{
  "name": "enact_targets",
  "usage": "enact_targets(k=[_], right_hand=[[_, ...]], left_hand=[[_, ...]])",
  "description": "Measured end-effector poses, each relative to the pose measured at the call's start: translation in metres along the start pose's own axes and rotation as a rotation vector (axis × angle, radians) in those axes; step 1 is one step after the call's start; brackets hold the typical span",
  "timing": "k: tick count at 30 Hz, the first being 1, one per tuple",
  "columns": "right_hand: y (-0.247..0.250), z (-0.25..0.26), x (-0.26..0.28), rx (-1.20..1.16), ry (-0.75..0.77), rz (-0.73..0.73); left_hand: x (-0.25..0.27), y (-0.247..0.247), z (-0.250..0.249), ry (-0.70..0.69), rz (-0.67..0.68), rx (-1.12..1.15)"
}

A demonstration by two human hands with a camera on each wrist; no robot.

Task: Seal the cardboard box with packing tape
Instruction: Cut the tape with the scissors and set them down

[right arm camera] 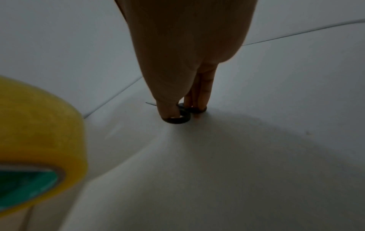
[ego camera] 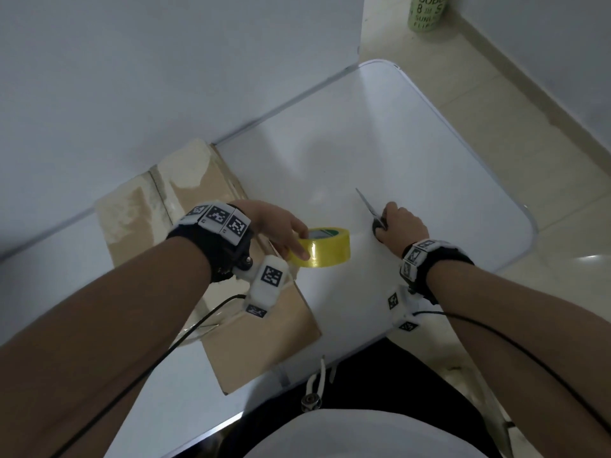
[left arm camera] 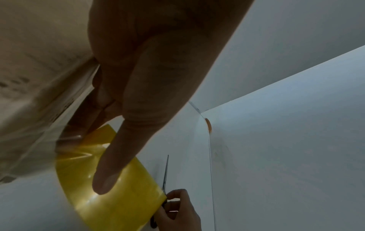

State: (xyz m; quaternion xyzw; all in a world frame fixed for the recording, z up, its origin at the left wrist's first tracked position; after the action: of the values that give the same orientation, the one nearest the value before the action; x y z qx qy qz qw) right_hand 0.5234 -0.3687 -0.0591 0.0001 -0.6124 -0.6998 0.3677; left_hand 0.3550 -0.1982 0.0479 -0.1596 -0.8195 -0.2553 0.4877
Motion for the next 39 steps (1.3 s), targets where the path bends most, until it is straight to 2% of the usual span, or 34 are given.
enact_targets(k=[3,7,10,14,17,19,21,25,27,30,34,36,39], right_hand=[[-0.001,-0.006,0.012,-0.306,-0.099,0.109],[-0.014,-0.012,0.038,-0.567,-0.189,0.265],[-0.023,-0.012,0.069,-0.948,-0.259,0.369],[-0.042,-0.010,0.108,-1.137,-0.303,0.563],[-0.058,-0.003,0.130,-1.176,-0.430,0.665],[-0.064,0.009,0.139,-1.183,-0.457,0.684],[-0.071,0.027,0.141,-1.298,-0.434,0.672],[-0.084,0.072,0.141,-1.569,-0.395,0.505],[-0.087,0.089,0.141,-1.665,-0.391,0.480],[-0.085,0.093,0.143,-1.589,-0.324,0.638],[-0.081,0.065,0.146,-1.263,-0.185,0.745],[-0.078,0.055,0.149,-1.152,-0.124,0.846],[-0.070,0.055,0.154,-1.084,-0.060,0.970]], left_hand=[[0.002,-0.001,-0.002,-0.042,-0.004,0.002],[0.008,-0.002,-0.005,-0.079,-0.008,0.040],[0.009,-0.002,-0.004,-0.083,-0.022,0.094],[0.009,-0.006,-0.006,-0.118,-0.050,0.079],[0.010,-0.007,-0.006,-0.144,-0.073,0.053],[0.009,-0.006,-0.003,-0.171,-0.085,0.047],[0.009,-0.005,0.001,-0.202,-0.106,0.059],[0.012,-0.004,0.003,-0.259,-0.159,0.109],[0.012,-0.004,0.003,-0.268,-0.169,0.123],[0.010,-0.002,0.003,-0.259,-0.201,0.136],[0.009,0.000,0.005,-0.254,-0.191,0.175],[0.010,0.000,0.005,-0.258,-0.189,0.180],[0.014,-0.003,0.002,-0.253,-0.178,0.207]])
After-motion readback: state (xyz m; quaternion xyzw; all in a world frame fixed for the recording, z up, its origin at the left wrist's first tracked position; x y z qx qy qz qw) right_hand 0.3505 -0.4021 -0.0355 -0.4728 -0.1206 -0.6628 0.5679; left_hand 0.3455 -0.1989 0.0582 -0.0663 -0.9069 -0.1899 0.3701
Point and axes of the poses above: each hand's wrist, its own x-axis away from the middle knuckle, its own y-axis out of the back of the hand, z = x × y, the point moved 4 cm from there along -x, towards the middle knuckle, and after that the axes turned 8 degrees about -y, right-handed, at the moved point
